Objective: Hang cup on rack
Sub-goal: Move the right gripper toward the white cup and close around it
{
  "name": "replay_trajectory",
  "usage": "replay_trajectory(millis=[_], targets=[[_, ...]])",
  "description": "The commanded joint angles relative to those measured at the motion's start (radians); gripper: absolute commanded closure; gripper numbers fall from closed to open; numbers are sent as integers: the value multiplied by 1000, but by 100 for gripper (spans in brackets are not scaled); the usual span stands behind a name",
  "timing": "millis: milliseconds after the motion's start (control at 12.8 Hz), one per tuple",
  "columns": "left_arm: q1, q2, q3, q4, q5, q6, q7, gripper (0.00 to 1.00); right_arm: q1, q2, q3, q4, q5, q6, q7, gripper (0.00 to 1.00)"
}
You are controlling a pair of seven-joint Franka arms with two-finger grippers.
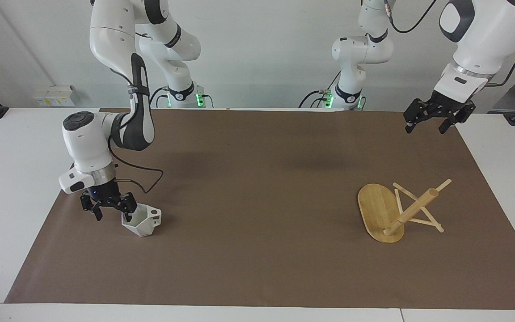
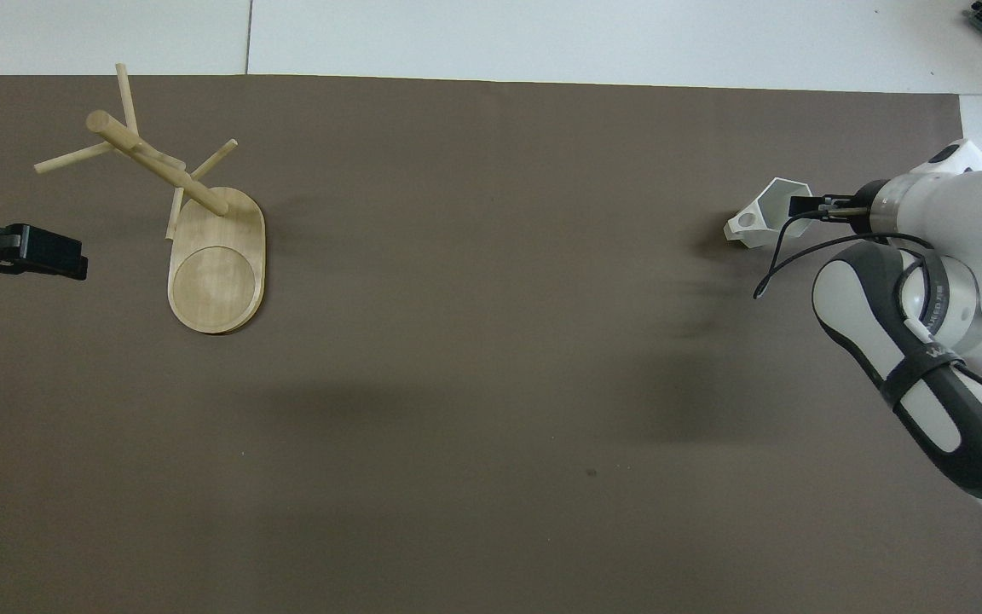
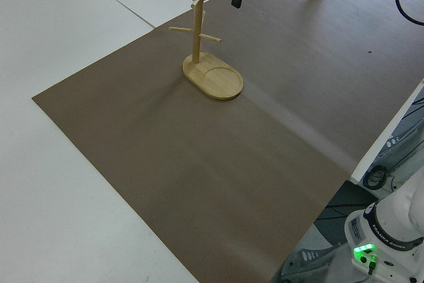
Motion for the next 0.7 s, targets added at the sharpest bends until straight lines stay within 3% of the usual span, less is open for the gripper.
replay_trajectory(millis=[0, 235, 625], targets=[[-5, -22, 8, -20, -5, -6, -7, 0, -8, 9, 17, 11, -10, -1, -13, 10], [-5, -22, 8, -20, -5, -6, -7, 0, -8, 6, 35, 11, -10, -1, -13, 25], [-5, -22, 8, -20, -5, -6, -9, 0, -8, 6, 46, 11, -10, -1, -14, 40]])
